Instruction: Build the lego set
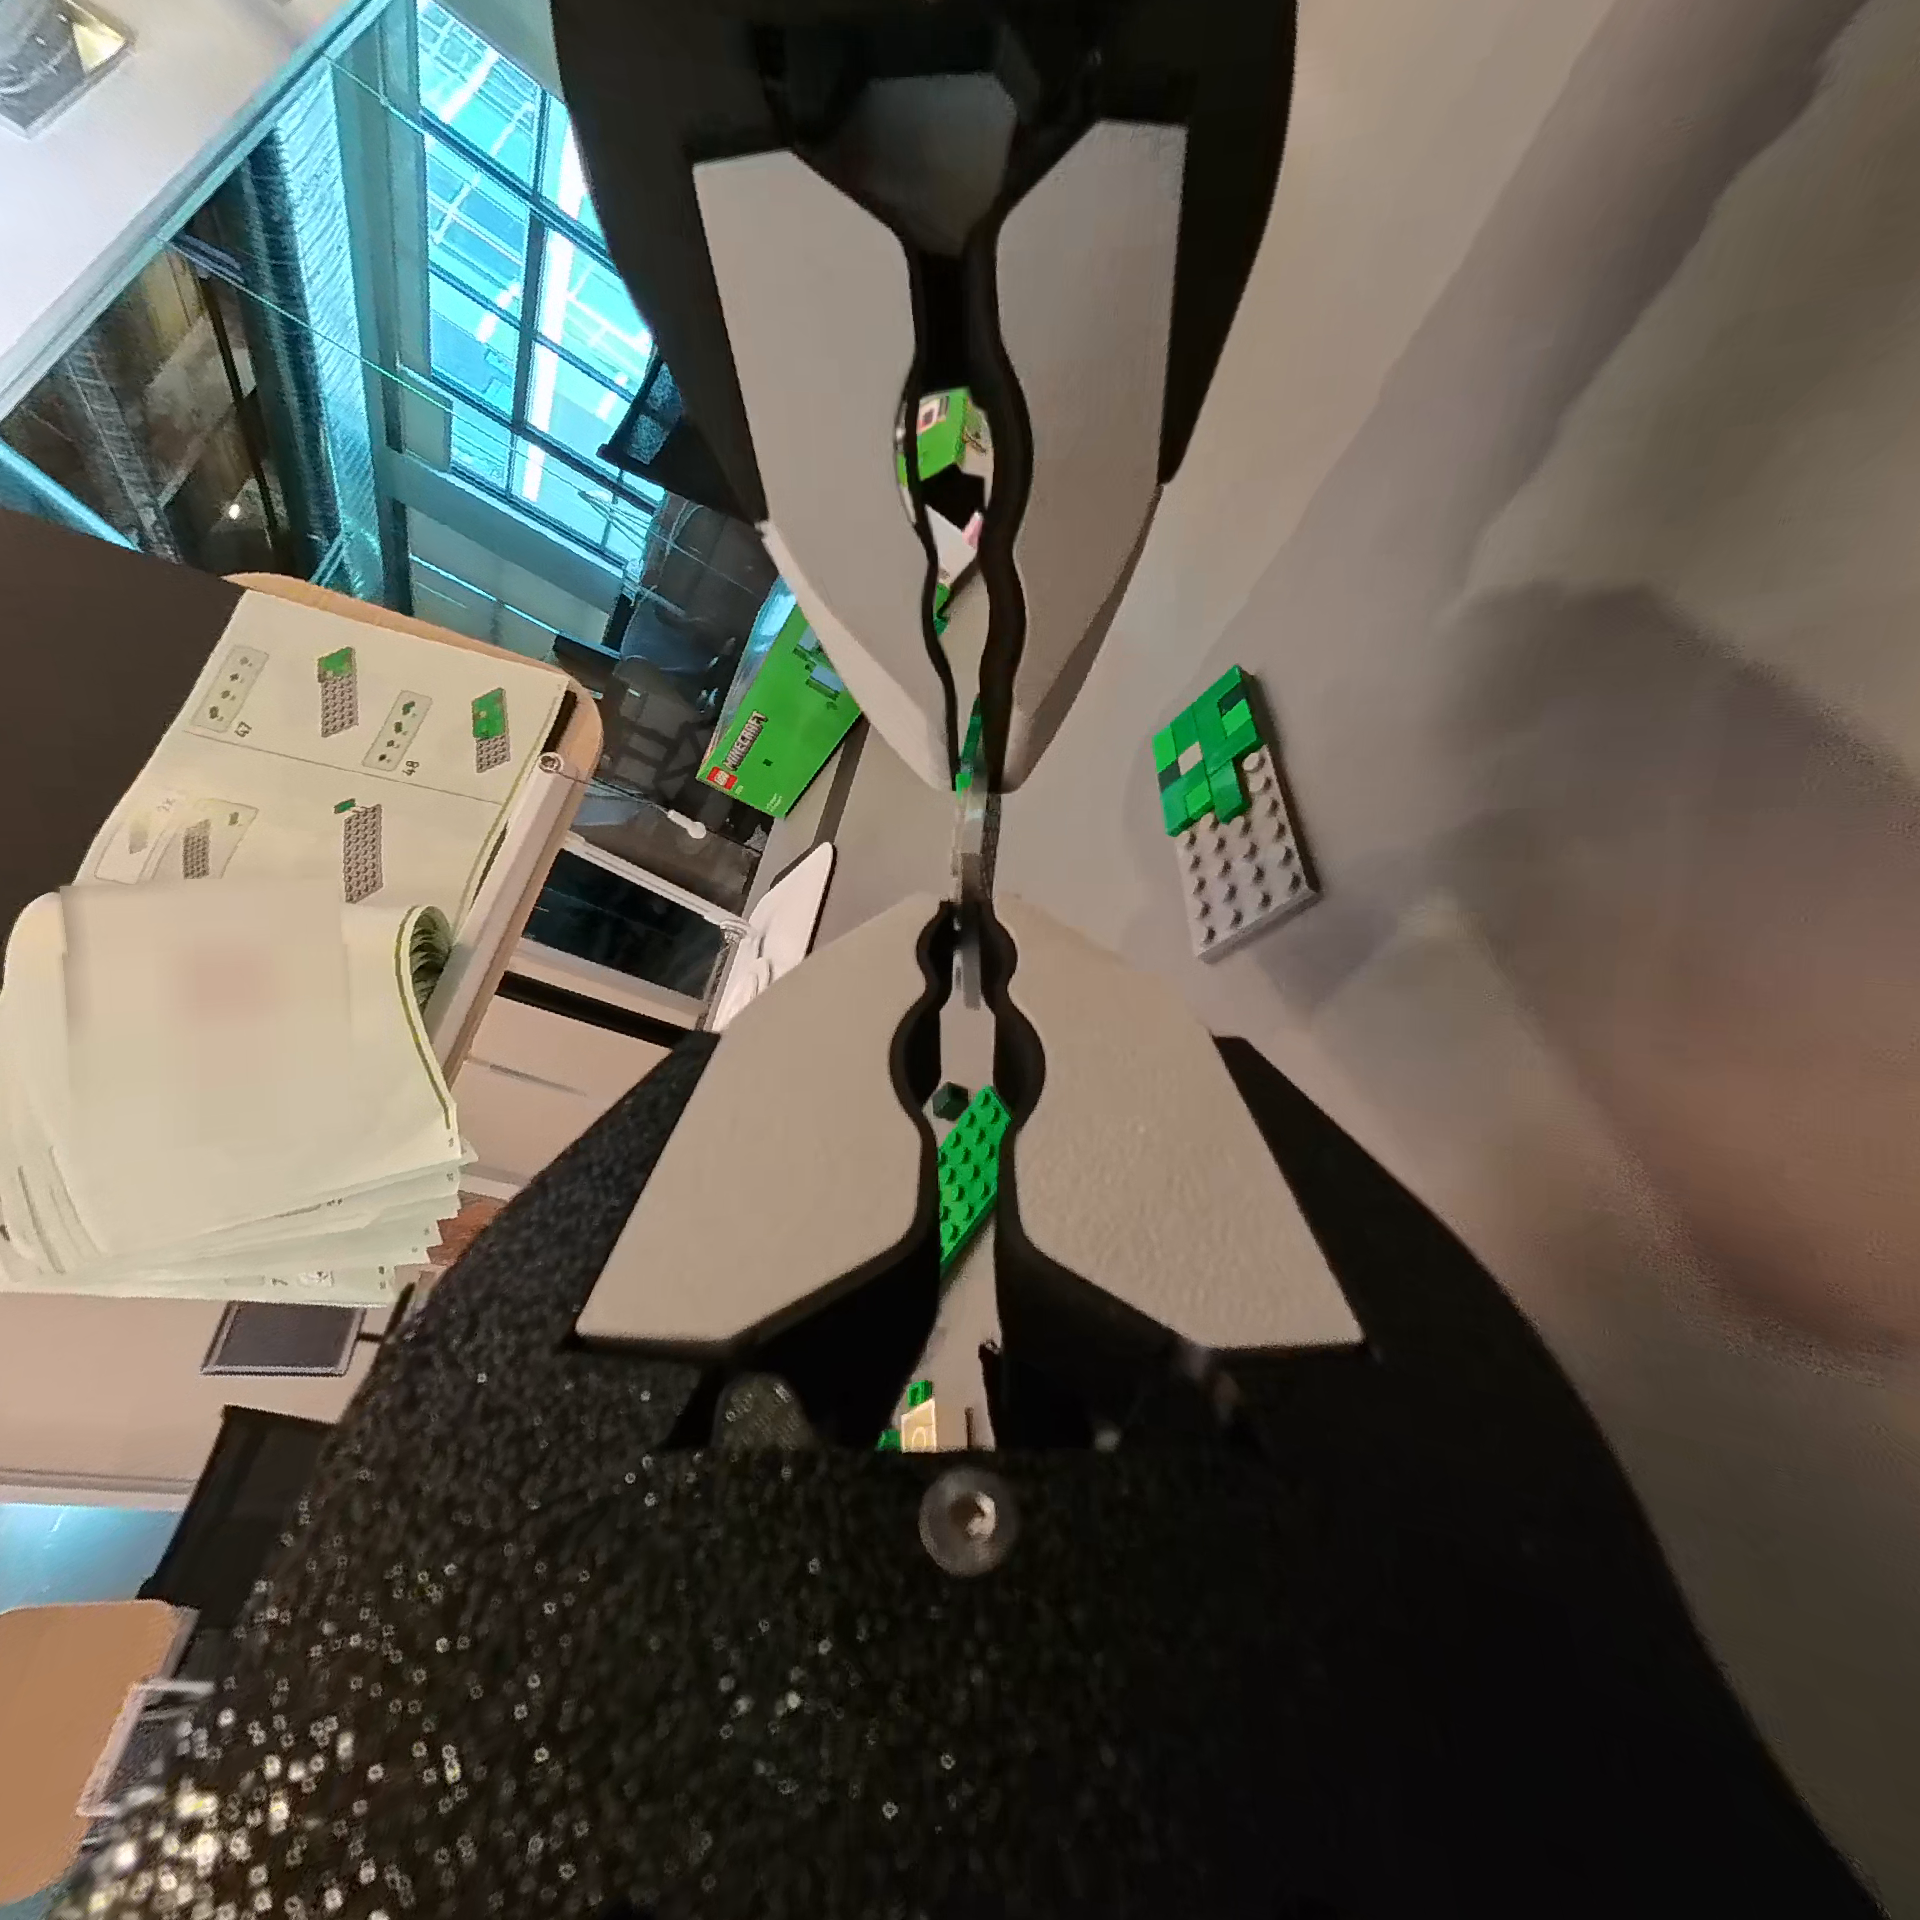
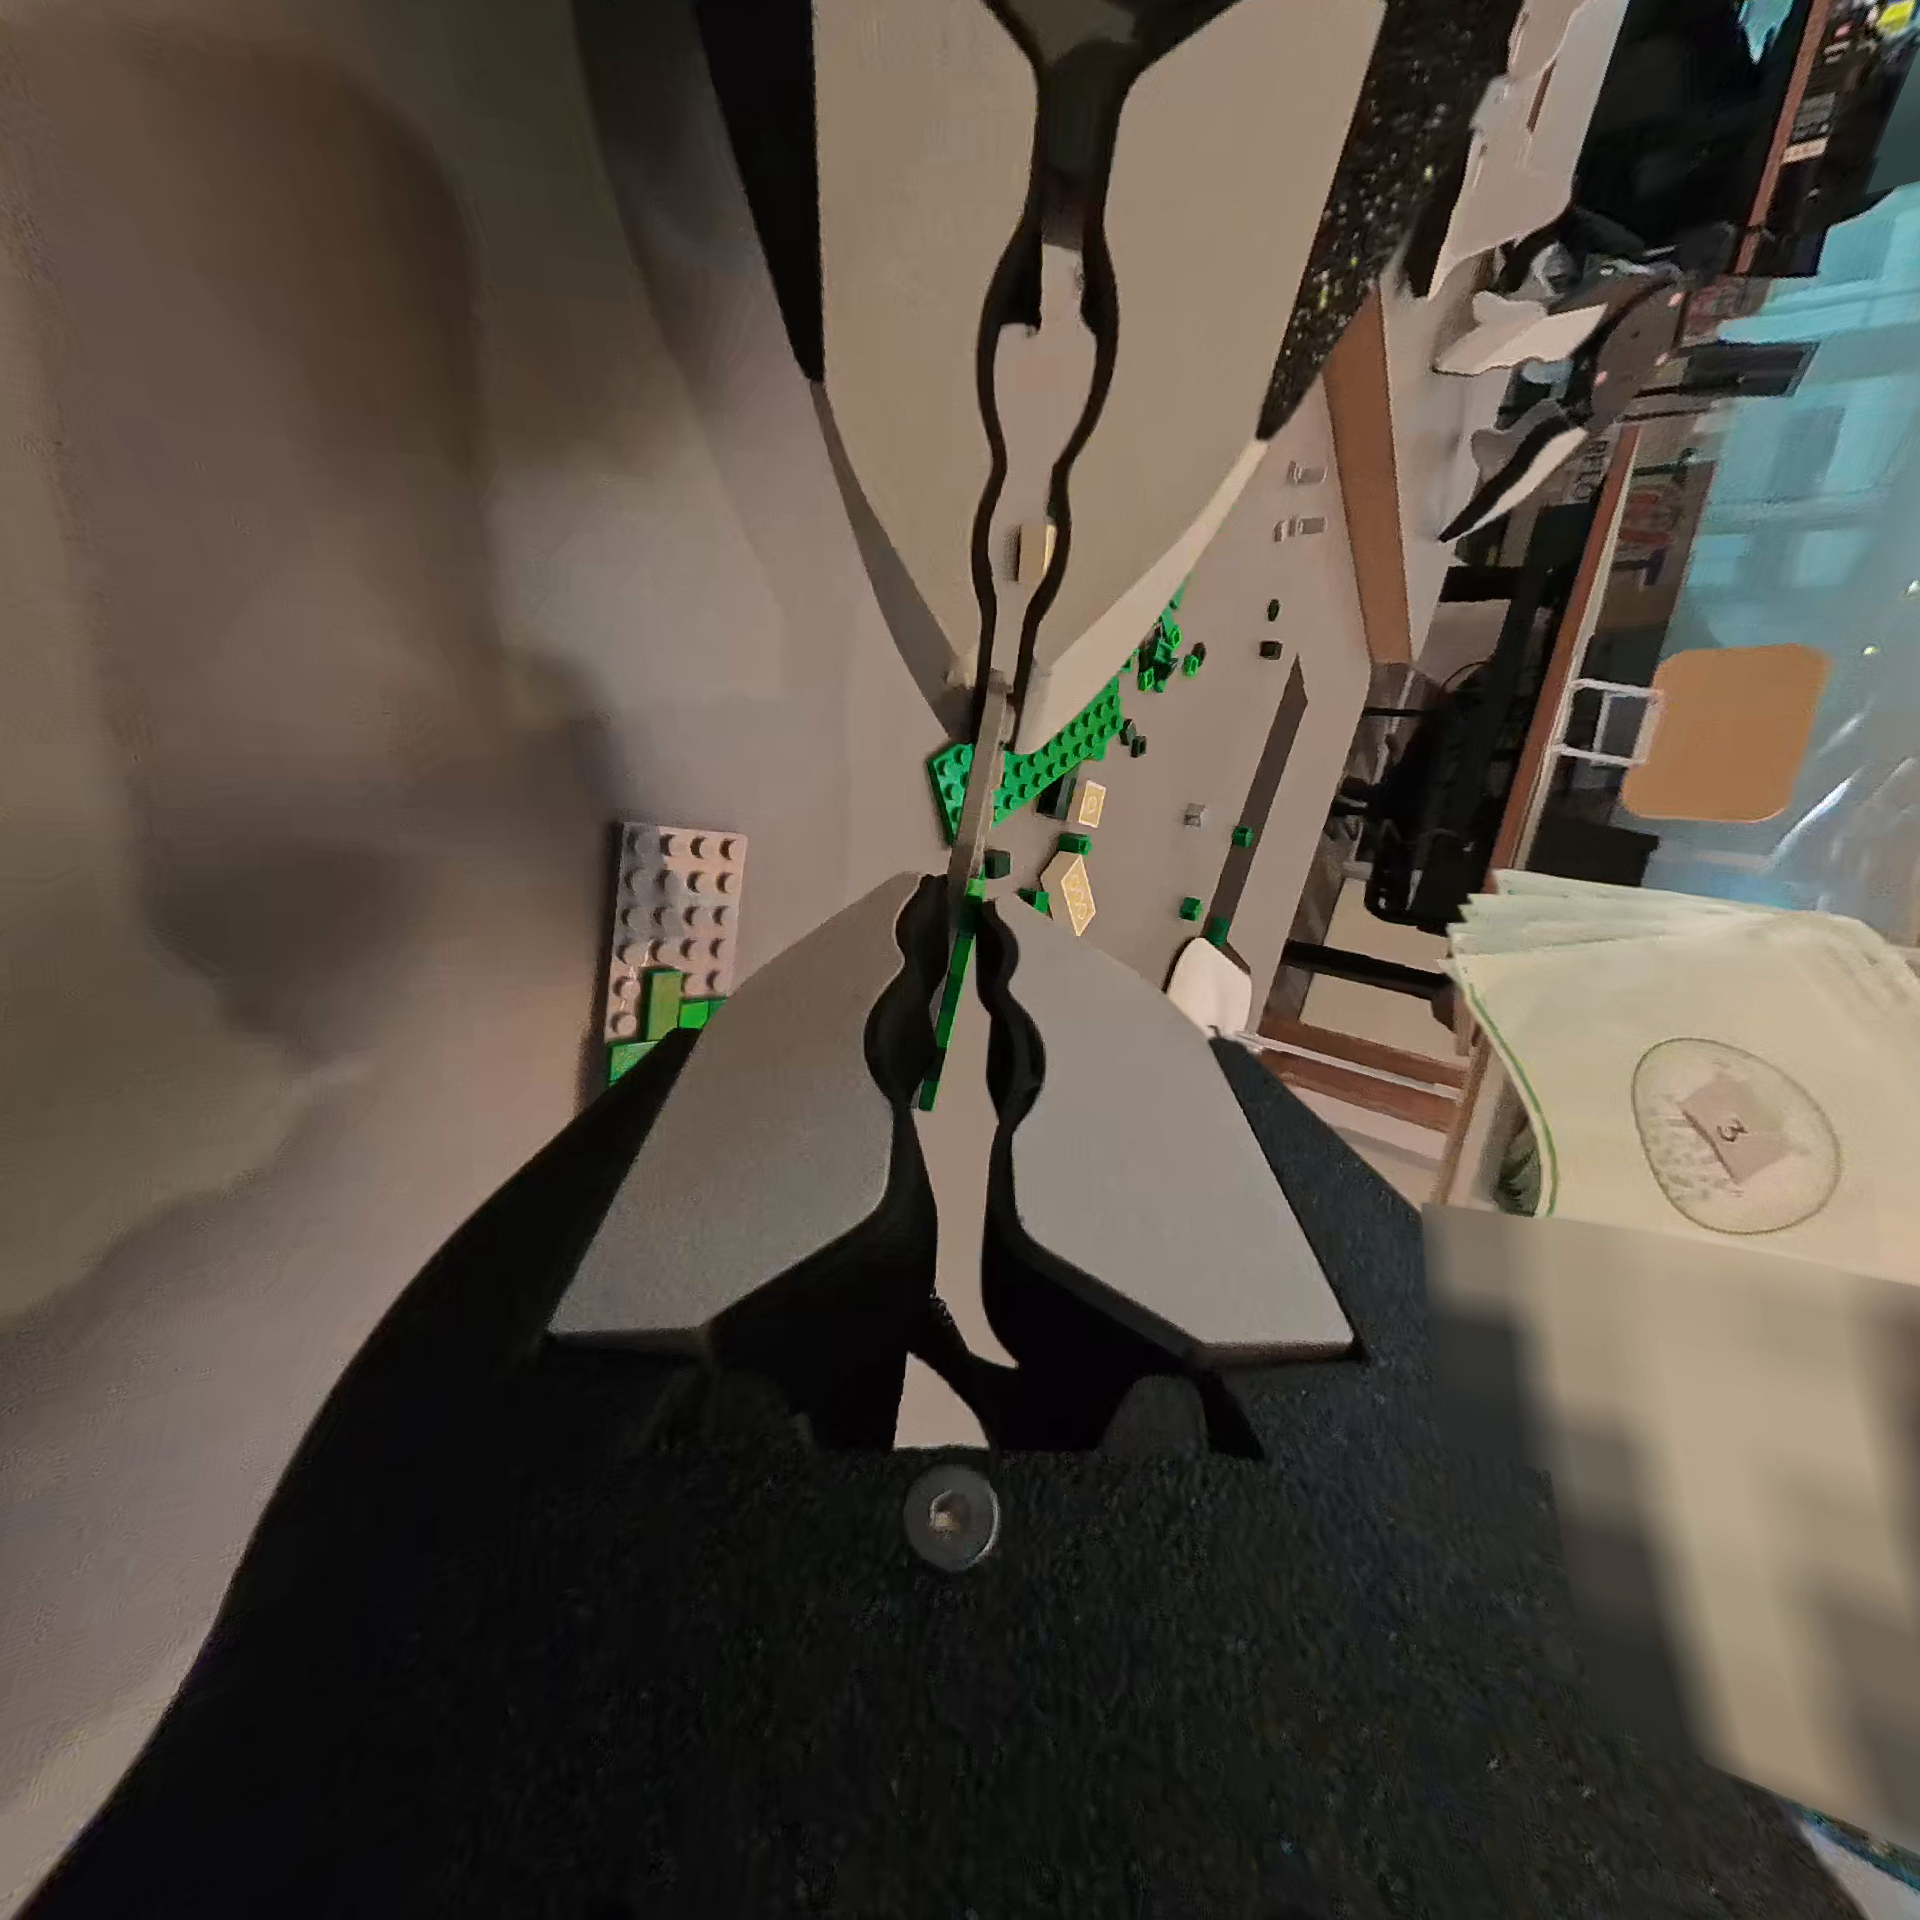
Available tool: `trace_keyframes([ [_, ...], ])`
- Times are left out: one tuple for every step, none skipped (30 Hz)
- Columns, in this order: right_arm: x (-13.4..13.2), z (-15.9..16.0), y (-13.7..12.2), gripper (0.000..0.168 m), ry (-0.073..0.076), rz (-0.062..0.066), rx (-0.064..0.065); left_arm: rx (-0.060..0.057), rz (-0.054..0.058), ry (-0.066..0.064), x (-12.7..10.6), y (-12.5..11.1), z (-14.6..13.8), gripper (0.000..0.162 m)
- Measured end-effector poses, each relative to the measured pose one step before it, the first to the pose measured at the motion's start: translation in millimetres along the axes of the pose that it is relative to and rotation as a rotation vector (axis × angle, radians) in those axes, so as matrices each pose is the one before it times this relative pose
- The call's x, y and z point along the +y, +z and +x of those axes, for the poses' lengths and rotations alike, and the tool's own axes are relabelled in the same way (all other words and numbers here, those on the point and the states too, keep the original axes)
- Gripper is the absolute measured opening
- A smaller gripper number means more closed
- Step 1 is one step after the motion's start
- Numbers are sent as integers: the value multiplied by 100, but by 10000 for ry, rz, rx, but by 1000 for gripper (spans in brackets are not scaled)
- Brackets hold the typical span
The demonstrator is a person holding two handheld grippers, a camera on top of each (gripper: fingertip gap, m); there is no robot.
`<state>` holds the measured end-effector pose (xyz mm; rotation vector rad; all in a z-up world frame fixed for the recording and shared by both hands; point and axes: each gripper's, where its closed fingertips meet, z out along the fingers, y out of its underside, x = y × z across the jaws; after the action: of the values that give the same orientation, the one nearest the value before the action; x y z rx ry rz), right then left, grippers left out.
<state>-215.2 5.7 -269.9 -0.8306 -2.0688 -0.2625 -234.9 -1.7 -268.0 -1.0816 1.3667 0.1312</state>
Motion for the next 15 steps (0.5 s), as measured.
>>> trace_keyframes([
  [-19, -28, 67, 6, -102, 82, 92, -14, -26, 59, 46, 17, 21, 4],
  [-58, -39, 23, 6, -32, 200, 74, 20, -11, 46, 18, 6, 37, 4],
  [19, 16, 38, 6, 136, 156, 52, -81, -75, 66, 66, 52, -59, 4],
  [172, 67, 52, 10, 187, 31, 32, -96, -93, 123, 62, 55, -82, 4],
  [300, 30, -12, 14, -28, -25, 22, -66, -45, 143, 34, -7, -49, 4],
  [434, 9, -19, 18, -143, -65, 14, -17, -17, 82, 41, -36, -5, 4],
  [548, 53, -5, 22, -30, -129, 31, -28, -12, 5, 55, -30, -71, 4],
  [533, -33, 35, 27, 72, -108, -47, 4, 7, -68, 30, -5, -49, 4],
  [445, -92, 81, 30, 76, -86, -63, 4, 53, -111, -24, -26, -49, 4],
  [372, 25, 114, 32, 1, -119, 83, 1, 76, -96, -72, -31, -49, 4],
  [170, 26, 100, 27, -111, -79, 121, -9, 75, -44, -93, -33, -39, 4],
  [-105, 39, 36, 22, -145, 46, 160, -14, 89, 8, -132, -35, 4, 4],
  [-226, 225, -23, 17, -139, 110, 302, -53, 77, 65, -113, -31, 2, 4],
  [-73, 234, 28, 12, -169, 17, 290, -169, 58, 105, -53, -33, -132, 4],
  [95, 131, 104, 7, -80, -73, 164, -36, 44, 81, -17, 49, 45, 4],
])
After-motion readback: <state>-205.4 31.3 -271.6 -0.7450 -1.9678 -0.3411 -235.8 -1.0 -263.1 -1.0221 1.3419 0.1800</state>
